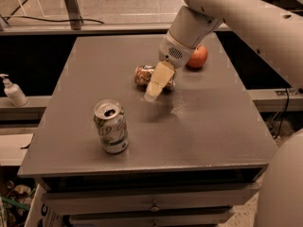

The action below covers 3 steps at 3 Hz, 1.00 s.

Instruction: Knock orange can over

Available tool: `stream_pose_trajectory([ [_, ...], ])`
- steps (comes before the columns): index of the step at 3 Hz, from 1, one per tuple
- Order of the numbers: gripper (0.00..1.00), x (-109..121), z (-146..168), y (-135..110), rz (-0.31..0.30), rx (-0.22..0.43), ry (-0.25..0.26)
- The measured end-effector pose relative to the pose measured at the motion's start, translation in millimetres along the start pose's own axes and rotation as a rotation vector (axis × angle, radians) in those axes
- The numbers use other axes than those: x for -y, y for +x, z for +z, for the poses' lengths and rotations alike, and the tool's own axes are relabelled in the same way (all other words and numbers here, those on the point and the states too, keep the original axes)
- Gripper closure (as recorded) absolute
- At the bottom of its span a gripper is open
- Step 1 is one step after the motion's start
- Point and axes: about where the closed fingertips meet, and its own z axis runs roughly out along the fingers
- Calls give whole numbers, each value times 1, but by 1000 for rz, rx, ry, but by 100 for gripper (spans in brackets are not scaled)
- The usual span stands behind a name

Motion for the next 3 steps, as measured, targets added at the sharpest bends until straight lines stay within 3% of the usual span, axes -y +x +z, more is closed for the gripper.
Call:
stream_pose_trajectory([
  [1,0,-3,-7,3,43,55,27],
  [3,0,-17,-27,36,204,213,113],
])
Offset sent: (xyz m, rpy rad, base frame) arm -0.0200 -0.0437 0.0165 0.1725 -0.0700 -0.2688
